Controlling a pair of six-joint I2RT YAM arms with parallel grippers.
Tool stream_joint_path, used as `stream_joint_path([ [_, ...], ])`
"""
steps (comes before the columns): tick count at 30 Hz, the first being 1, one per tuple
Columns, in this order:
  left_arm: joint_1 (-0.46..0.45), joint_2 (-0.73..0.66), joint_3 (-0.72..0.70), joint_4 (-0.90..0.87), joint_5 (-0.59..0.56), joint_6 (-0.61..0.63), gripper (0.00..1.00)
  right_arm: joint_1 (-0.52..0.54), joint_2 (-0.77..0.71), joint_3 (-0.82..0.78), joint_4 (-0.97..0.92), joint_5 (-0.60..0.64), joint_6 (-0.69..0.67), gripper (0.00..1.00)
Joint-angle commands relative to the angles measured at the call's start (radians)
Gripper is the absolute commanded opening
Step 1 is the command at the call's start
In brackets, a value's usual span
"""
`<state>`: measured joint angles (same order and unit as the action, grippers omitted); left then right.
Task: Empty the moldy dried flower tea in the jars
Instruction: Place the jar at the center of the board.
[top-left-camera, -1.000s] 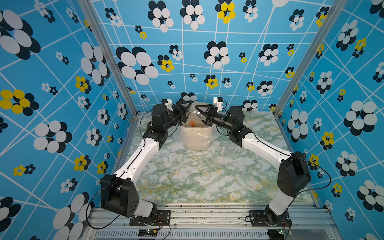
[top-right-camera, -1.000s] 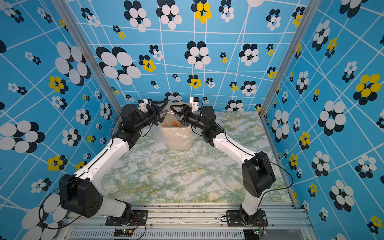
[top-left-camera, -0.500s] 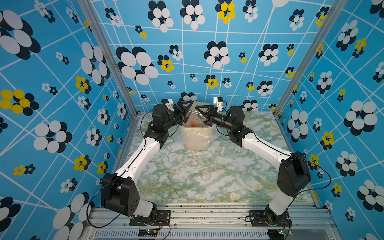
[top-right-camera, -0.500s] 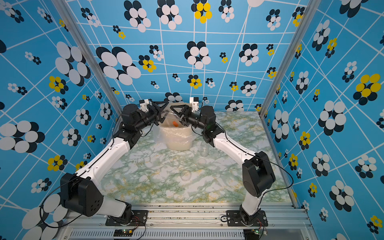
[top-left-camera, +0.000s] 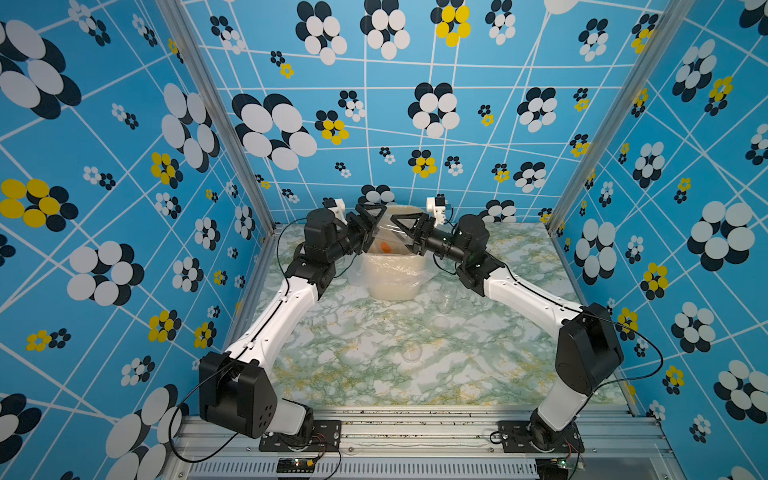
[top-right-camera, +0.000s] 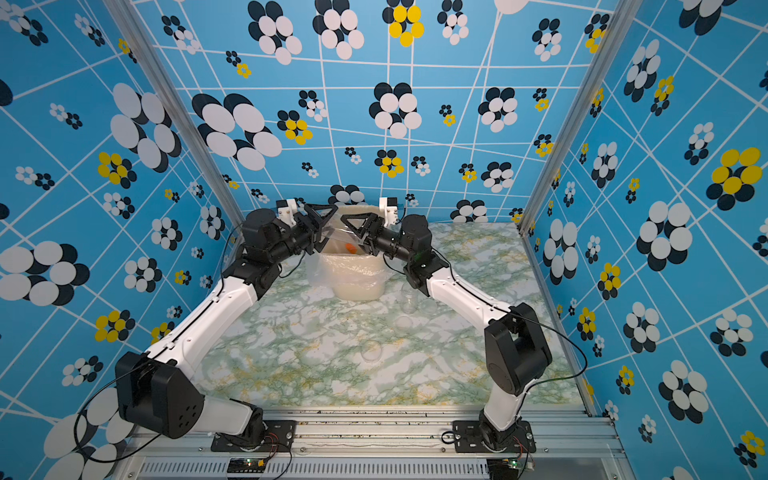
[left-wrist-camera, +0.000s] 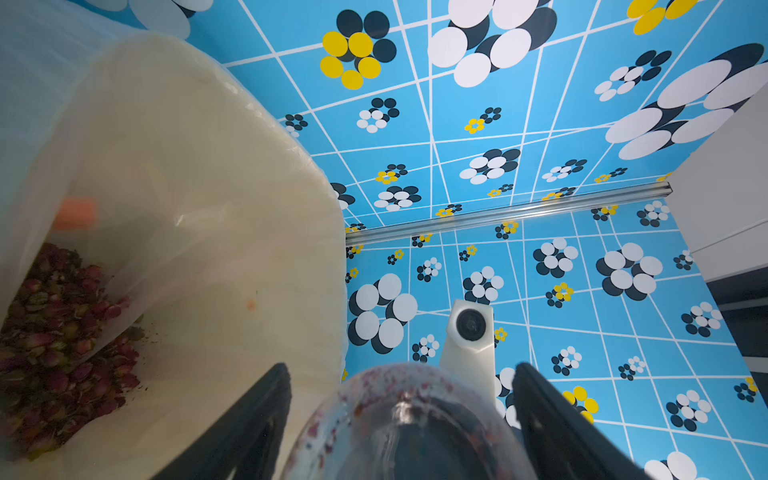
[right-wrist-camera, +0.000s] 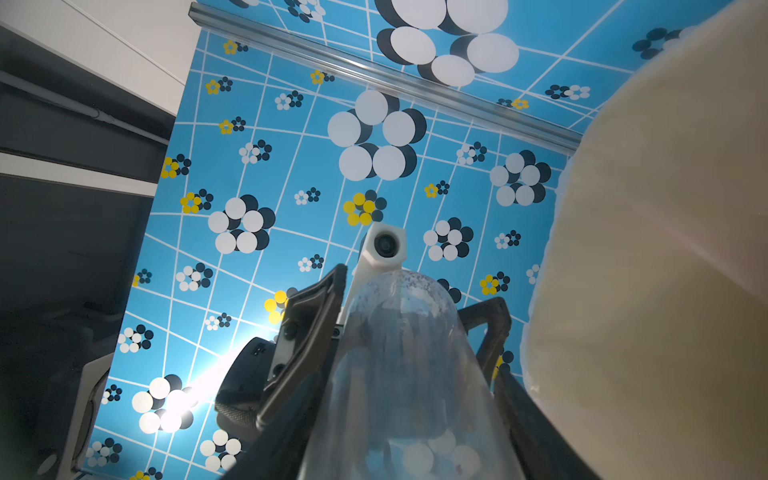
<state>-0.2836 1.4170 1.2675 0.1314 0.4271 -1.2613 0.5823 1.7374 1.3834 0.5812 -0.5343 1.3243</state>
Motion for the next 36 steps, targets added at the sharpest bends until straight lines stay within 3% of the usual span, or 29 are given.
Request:
stream_joint_path([
  [1, 0.001, -0.067, 0.048, -0.068, -0.042, 0.137, 0.95, 0.007, -0.060, -0.013, 0.049, -0.016, -0.010, 0.62],
  [4, 0.000, -0.111, 0.050, -0.099, -0.071, 0.207, 0.99, 0.005, -0.071, -0.018, 0.040, -0.021, -0.022, 0.62],
  [12, 0.001, -0.260, 0.018, -0.303, -0.232, 0.489, 1.00, 0.001, -0.162, -0.053, -0.094, -0.021, -0.143, 0.62],
  [20, 0.002, -0.455, -0.223, -0.355, -0.381, 0.785, 0.99, 0.003, -0.346, -0.099, -0.467, -0.020, -0.435, 0.62],
  [27, 0.002, -0.612, -0.435, -0.325, -0.340, 0.919, 0.99, 0.017, -0.474, -0.073, -0.912, 0.050, -0.746, 0.63],
  [36, -0.003, -0.683, -0.554, -0.278, -0.073, 1.010, 0.99, 0.064, -0.493, -0.083, -1.151, 0.137, -0.908, 0.62],
])
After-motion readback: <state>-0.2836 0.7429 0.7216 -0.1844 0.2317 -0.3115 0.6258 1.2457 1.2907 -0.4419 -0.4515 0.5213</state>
